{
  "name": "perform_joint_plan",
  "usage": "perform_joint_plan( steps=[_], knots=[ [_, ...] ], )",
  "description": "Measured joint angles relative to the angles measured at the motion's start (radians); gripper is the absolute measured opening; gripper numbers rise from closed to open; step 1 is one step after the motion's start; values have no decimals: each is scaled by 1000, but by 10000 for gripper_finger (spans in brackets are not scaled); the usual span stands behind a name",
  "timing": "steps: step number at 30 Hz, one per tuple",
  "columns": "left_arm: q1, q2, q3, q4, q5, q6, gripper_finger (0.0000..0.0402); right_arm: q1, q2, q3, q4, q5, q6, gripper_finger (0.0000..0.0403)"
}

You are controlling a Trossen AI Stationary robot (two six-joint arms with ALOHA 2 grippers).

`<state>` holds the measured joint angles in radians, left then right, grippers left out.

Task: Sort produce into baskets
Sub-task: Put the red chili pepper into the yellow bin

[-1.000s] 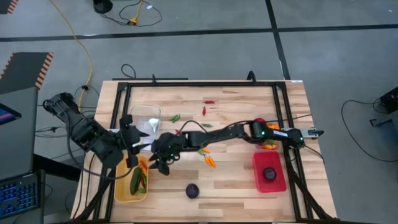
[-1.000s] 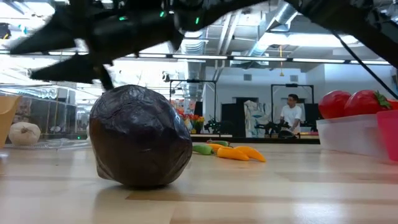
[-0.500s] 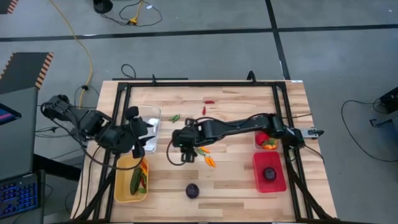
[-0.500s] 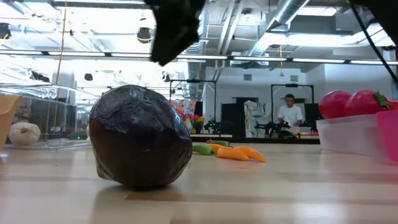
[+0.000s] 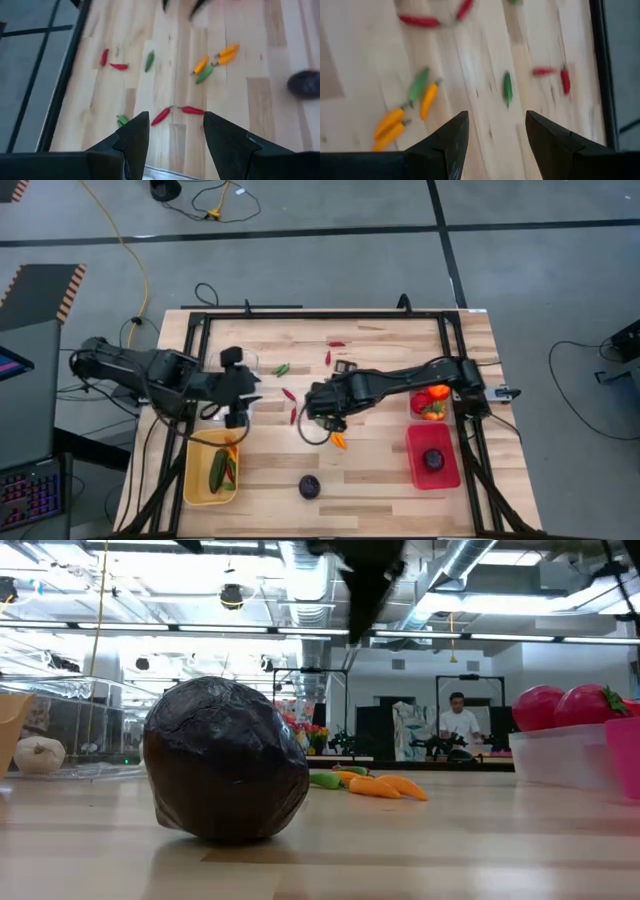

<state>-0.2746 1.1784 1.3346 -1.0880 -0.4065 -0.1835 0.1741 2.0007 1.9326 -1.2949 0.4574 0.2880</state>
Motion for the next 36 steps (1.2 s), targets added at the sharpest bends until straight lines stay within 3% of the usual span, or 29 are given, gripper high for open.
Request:
perform_joint_plan(
  steps=[8, 16, 24, 36],
  knots=[
    [43, 191, 0, 30, 107, 102, 176, 21, -287, -454, 206, 15, 217, 222],
    [53, 440, 0, 103, 142, 30, 176, 98, -483, -732, 382, 16, 370, 222],
    [54, 643, 0, 149, 189, -143, 176, 198, -510, -805, 423, 16, 393, 222],
    [75, 722, 0, 198, 119, -362, 176, 259, -508, -805, 476, 59, 384, 222]
  ],
)
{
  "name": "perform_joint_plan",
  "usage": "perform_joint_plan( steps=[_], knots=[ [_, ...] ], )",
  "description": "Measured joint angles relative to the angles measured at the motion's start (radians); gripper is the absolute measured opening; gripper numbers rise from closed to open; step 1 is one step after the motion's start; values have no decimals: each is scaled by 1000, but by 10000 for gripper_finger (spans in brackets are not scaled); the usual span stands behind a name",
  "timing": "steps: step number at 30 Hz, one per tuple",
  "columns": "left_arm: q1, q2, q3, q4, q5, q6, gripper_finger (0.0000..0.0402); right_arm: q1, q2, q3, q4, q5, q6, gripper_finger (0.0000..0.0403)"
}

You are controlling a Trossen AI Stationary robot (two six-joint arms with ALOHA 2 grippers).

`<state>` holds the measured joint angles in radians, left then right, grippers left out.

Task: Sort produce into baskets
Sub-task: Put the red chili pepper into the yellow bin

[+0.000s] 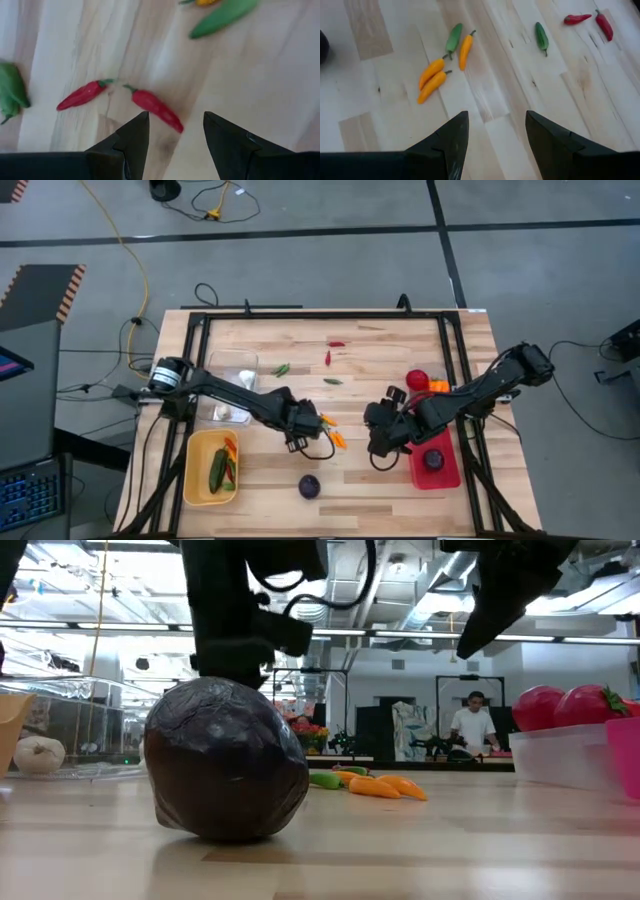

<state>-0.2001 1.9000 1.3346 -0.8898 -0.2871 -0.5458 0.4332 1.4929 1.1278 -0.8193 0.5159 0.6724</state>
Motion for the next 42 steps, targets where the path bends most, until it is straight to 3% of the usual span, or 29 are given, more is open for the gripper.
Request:
perform_joint_plan(
  steps=[16, 25, 42],
  knots=[
    [29, 71, 1, 19, -13, -118, 176, -2, 0, 0, 13, 6, -2, 222],
    [30, 113, 3, 14, -11, -96, 173, -2, 0, 1, 28, 7, -23, 222],
    [32, 116, 12, 34, 26, 26, 29, -2, 0, 2, 39, 8, -27, 222]
  ],
)
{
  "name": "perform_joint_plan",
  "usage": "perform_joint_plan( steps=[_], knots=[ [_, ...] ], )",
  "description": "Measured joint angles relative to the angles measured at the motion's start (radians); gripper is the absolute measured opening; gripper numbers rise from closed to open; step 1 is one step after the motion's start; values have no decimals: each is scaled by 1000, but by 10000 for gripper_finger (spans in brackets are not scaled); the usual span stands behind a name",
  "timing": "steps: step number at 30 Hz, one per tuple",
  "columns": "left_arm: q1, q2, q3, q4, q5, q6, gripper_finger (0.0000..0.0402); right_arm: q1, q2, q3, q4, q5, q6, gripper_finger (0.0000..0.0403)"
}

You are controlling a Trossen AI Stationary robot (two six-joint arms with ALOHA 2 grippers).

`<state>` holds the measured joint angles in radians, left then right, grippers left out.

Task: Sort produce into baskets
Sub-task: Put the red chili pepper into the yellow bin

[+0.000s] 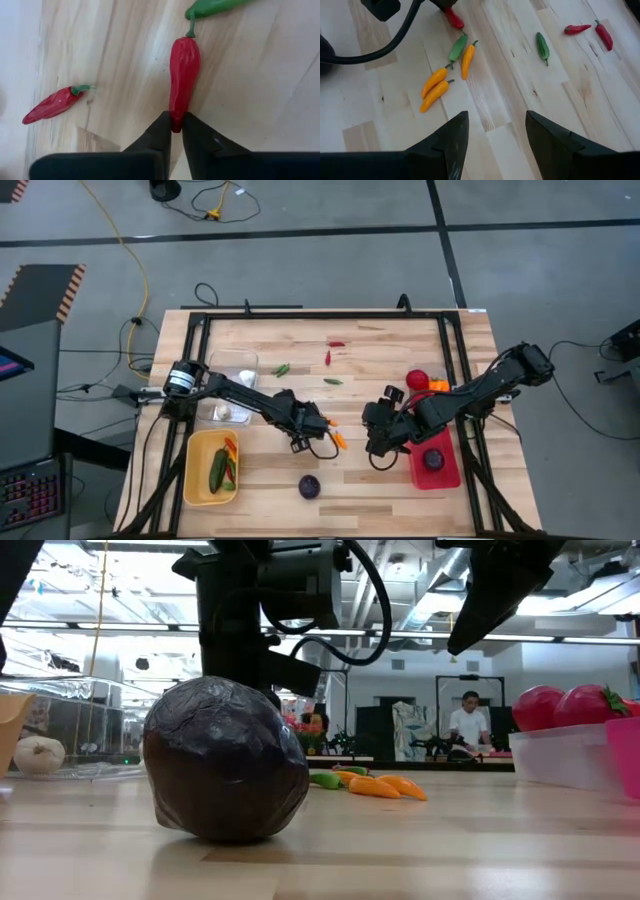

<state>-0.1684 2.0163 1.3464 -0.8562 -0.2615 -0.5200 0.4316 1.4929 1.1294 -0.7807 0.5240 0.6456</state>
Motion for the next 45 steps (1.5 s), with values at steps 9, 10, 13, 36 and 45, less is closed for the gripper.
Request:
perform_joint_plan(
  steps=[9, 10, 13, 36, 45],
  knots=[
    [0, -1, 0, 4, -5, 18, 3, 0, 0, 0, 0, -1, 0, 222],
    [1, -1, 0, 4, -5, 26, 2, 0, 0, 0, 0, -1, 0, 222],
    [1, -3, 8, -5, -10, 35, 1, 0, 0, 0, 0, -2, 0, 222],
    [-184, -10, 347, -688, 275, 272, 0, 0, 0, 0, 0, -3, 0, 222],
    [-325, -79, 255, -712, 389, 117, 0, 0, 0, -1, 2, -3, 0, 222]
  ],
)
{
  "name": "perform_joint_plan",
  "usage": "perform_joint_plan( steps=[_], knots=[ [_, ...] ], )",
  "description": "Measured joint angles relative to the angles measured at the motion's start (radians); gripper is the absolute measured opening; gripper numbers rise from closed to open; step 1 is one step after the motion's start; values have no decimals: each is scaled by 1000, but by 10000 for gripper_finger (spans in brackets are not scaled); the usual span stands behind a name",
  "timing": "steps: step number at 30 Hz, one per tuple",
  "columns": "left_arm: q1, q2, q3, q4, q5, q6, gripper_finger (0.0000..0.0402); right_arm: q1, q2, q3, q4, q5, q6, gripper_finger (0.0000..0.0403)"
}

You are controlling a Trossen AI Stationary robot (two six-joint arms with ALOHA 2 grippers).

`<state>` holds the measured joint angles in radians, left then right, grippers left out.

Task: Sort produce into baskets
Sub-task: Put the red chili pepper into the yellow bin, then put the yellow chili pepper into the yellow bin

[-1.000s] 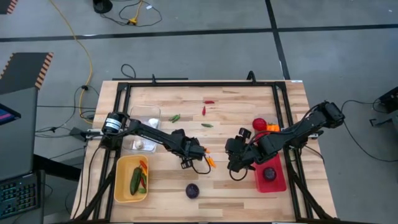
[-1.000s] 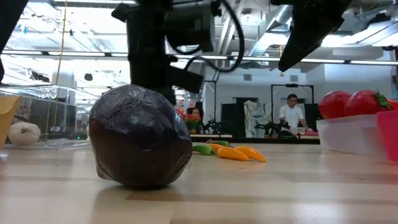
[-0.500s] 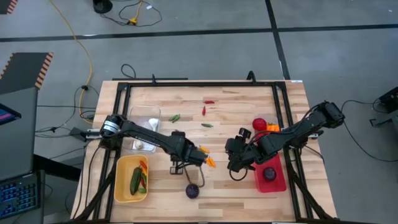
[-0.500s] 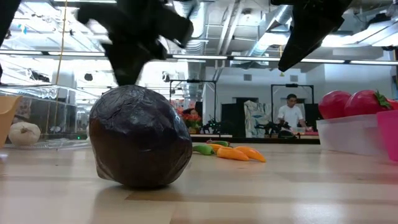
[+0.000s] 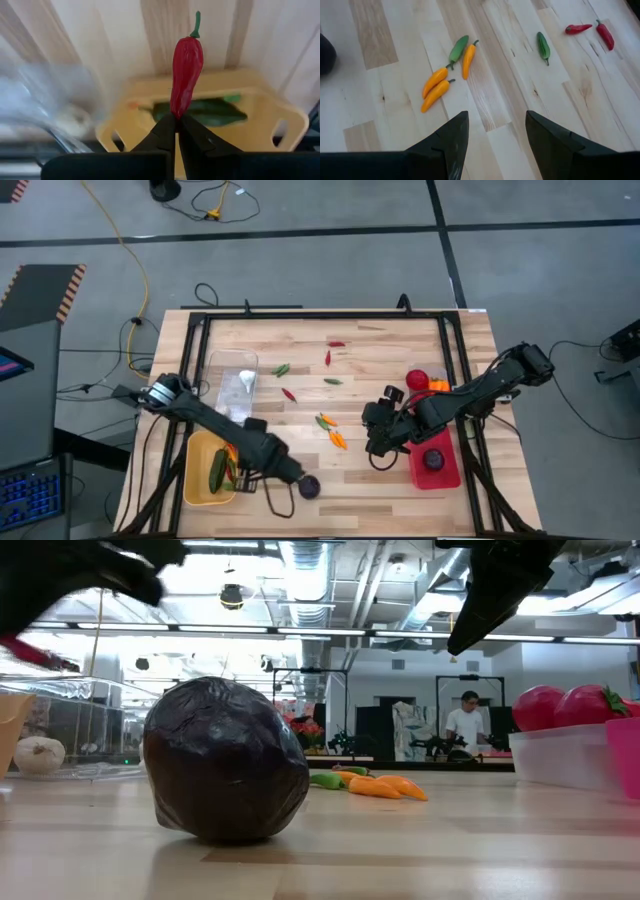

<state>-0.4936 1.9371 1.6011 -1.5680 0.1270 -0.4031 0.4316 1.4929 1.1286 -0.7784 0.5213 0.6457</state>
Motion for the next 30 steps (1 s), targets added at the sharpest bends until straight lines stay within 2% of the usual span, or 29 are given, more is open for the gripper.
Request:
perform_joint_plan(
  steps=[9, 16, 23, 27, 30],
  knots=[
    [-117, -90, -193, -3, 25, -261, 0, 0, 0, 0, 3, 0, 0, 222],
    [-162, -98, -308, -2, 26, -354, 4, 0, 0, 0, 7, 0, 1, 222],
    [-162, -98, -362, -3, 25, -387, 69, 0, 0, 0, 28, 0, 1, 222],
    [-162, -98, -363, -3, 25, -333, 109, 0, 0, 0, 79, -1, 2, 222],
    [-162, -98, -363, -3, 16, -301, 123, 0, 0, 0, 112, -4, 31, 222]
  ],
)
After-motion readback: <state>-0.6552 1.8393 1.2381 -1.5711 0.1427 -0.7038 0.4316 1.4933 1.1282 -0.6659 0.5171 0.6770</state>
